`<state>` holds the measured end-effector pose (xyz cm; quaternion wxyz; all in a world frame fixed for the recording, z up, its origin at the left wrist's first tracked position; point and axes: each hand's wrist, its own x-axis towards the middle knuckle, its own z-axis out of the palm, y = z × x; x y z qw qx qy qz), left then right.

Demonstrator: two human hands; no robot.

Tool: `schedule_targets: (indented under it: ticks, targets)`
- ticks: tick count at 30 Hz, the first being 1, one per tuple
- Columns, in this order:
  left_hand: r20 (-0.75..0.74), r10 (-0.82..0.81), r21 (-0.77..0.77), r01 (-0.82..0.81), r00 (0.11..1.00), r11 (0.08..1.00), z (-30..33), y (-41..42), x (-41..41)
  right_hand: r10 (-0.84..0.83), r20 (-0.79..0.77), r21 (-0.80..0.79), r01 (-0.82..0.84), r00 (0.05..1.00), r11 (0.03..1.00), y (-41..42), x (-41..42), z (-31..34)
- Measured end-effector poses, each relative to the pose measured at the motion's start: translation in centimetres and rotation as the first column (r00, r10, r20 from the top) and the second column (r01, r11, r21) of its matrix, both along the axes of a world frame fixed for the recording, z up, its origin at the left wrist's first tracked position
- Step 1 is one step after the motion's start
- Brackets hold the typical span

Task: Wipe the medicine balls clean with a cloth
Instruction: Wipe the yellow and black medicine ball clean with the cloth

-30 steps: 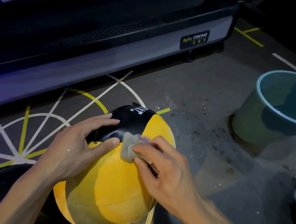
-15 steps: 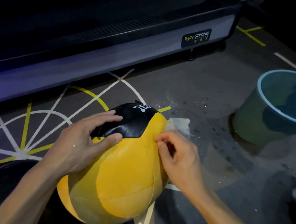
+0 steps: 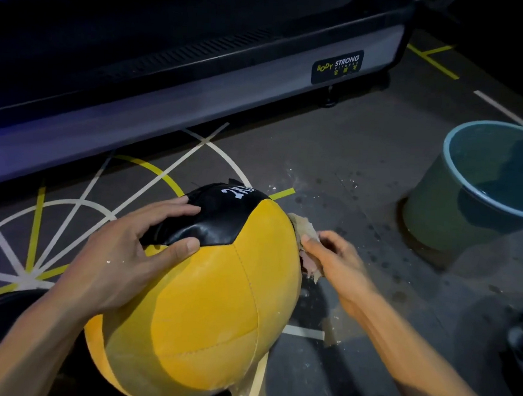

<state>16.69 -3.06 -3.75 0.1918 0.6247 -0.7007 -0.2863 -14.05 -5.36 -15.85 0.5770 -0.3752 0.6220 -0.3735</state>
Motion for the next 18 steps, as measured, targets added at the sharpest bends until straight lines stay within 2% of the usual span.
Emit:
schedule_targets:
  ticks: [5,9,14,16,18]
  targets:
    - [0.004,-0.003,0.0,0.003,1.0,1.0,0.1,-0.3,-0.2,-0.166,-0.055,-0.073,0.161,0.985,0.984,-0.1,-0.2,-0.3]
    - [0.045,0.071,-0.007,-0.071,0.996,0.997,0.2,-0.6,-0.8,-0.069,-0.04,-0.157,0.062,0.997,0.986,0.7,0.9,0.6]
    - [0.068,0.146,-0.003,-0.146,0.987,0.989,0.3,-1.4,-1.9,-0.043,-0.092,-0.336,0.01,0.995,0.942,2.7,0.8,0.8]
    - [-0.013,0.149,0.021,-0.149,0.989,0.989,0.4,-1.8,-1.6,-0.011,-0.164,-0.379,-0.052,0.986,0.924,3.7,0.7,0.7]
    - [-0.176,0.15,0.084,-0.137,0.973,0.987,0.6,-1.9,-0.7,-0.005,-0.229,-0.374,-0.083,0.973,0.924,3.9,0.6,0.3]
